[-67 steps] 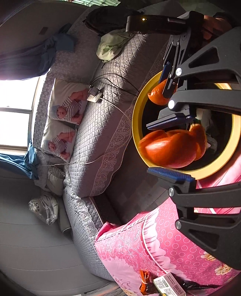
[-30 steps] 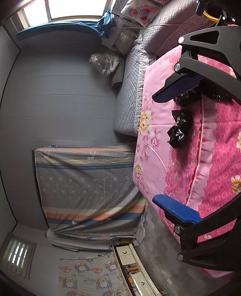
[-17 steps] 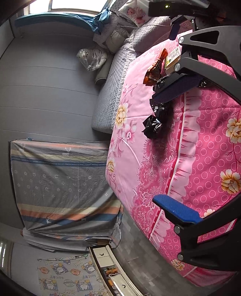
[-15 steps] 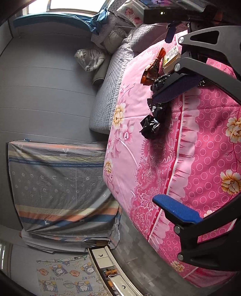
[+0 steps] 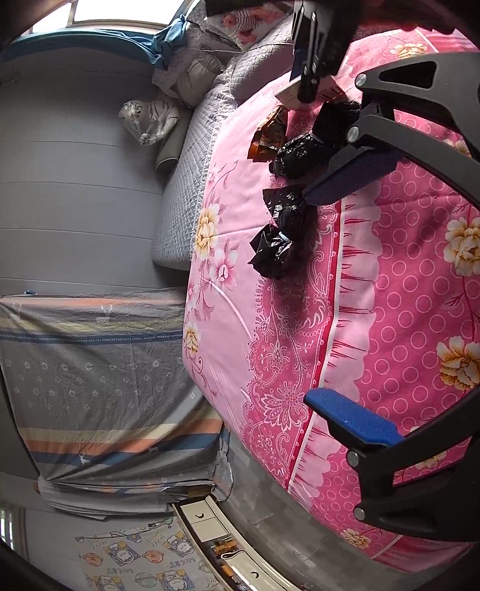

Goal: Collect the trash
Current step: 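Grasp the black plastic bag with the left tool and lift it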

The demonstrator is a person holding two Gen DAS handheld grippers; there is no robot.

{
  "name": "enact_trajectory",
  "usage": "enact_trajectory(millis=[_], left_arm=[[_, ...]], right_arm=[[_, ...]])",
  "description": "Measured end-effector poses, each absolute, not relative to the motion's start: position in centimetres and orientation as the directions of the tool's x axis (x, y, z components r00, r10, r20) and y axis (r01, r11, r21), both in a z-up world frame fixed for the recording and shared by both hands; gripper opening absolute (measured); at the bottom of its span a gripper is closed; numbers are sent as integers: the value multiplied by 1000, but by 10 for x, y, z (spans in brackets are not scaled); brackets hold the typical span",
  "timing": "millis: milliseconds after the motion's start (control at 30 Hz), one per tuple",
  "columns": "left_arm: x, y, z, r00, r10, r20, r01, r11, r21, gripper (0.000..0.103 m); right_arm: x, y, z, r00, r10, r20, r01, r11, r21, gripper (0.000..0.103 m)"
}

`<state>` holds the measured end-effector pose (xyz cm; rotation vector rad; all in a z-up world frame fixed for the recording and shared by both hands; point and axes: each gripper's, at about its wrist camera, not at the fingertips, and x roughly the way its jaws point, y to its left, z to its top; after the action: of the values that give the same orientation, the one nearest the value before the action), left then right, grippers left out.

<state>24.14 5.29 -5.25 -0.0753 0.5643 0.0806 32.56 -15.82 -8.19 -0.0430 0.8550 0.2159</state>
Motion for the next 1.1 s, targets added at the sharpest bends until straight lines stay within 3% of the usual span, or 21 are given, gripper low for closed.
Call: enact_trajectory(millis=[167,300,500,800,900,933,1000,1033,1100], left_arm=[[249,43,-58,825,16,-566,-53,997,-50,95],[265,39,-67,796,-25,-605,-21,997,-69,95],[327,38,-93,689,-40,-724,-20,997,-74,95],[391,28,-100,647,-79,-758,52,997,-60,95],[404,33,-109,613,-117,-782,44,993,-113,94],[406,34,-111,610,-124,-782,42,991,-124,90],[408,31,-113,610,-116,-784,51,993,-107,66],[409,29,-115,604,-106,-790,53,994,-92,49],[409,29,-118,600,-98,-794,52,995,-83,45]], right_arm=[[298,-207,-56,590,401,-701,-246,916,318,23],[272,-233,-50,589,467,-660,-252,882,399,24],[229,-242,-44,582,536,-612,-298,840,453,24],[186,-265,-28,630,553,-545,-319,824,467,24],[177,-273,-27,632,558,-538,-313,819,482,24],[175,-275,-26,634,556,-537,-310,819,482,24],[171,-278,-26,642,549,-535,-303,823,481,24],[170,-278,-25,642,550,-535,-302,822,482,24],[166,-279,-24,646,549,-531,-300,821,485,24]])
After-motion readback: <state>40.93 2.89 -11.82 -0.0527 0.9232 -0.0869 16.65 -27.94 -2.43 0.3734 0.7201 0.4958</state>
